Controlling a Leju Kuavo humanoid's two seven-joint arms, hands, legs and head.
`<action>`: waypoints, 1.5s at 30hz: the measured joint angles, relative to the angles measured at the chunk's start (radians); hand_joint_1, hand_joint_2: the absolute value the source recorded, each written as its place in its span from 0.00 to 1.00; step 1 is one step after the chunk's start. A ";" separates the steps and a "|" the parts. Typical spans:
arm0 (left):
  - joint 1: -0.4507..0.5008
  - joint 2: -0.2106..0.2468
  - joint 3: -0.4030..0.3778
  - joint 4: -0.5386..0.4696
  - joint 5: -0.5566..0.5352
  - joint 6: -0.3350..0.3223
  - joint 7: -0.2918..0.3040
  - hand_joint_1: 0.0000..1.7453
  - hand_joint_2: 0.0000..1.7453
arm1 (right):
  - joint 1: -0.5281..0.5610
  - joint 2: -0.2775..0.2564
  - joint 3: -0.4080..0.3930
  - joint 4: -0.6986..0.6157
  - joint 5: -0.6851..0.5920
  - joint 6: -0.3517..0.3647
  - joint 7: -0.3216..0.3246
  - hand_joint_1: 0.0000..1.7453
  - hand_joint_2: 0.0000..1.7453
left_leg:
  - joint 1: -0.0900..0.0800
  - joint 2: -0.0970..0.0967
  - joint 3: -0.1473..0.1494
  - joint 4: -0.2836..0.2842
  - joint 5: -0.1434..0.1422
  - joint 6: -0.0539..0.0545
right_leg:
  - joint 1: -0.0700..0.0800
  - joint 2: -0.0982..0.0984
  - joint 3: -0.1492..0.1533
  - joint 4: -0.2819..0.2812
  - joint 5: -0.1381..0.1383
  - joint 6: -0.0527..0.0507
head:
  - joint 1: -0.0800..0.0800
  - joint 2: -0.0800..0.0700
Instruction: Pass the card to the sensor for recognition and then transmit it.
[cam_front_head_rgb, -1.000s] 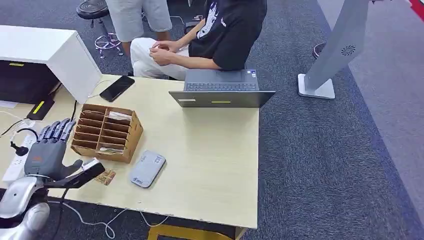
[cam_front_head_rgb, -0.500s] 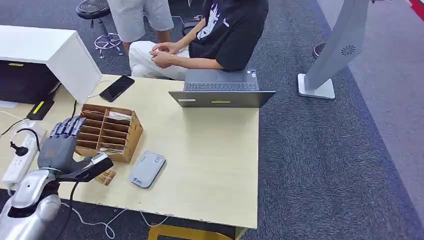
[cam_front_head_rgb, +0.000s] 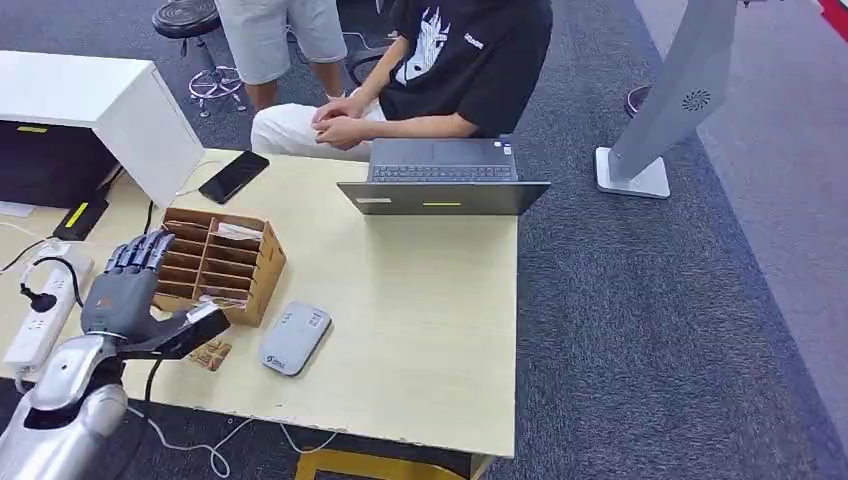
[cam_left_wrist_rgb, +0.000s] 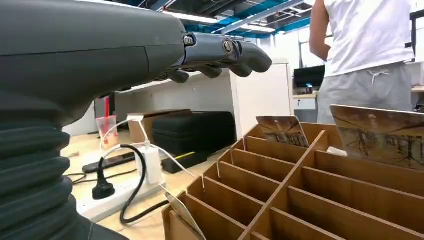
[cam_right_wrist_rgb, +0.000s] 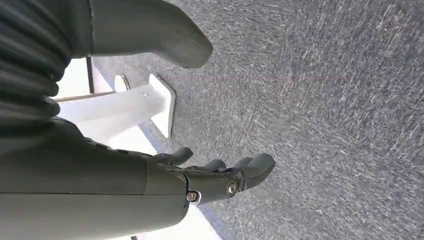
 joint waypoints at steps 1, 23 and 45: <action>-0.002 -0.002 -0.002 0.003 0.001 0.000 0.000 0.00 1.00 | 0.000 0.000 0.000 0.000 0.000 0.000 0.002 0.00 1.00 | 0.000 0.000 0.000 0.000 0.000 0.000 | 0.000 0.000 0.000 0.000 0.000 0.000 | 0.000 0.000; -0.027 -0.021 -0.026 0.062 0.044 0.006 -0.006 0.00 1.00 | 0.005 -0.005 0.000 0.000 0.004 0.000 0.019 0.00 1.00 | 0.000 0.000 0.000 0.000 0.000 0.000 | 0.000 0.001 0.000 0.000 0.000 0.000 | 0.000 0.000; -0.037 -0.023 -0.043 0.107 0.055 0.006 -0.009 0.00 1.00 | 0.006 -0.006 0.000 0.000 0.004 0.000 0.023 0.00 1.00 | 0.000 0.001 0.000 0.000 0.000 0.000 | 0.000 0.001 0.000 0.000 0.000 0.000 | 0.000 0.000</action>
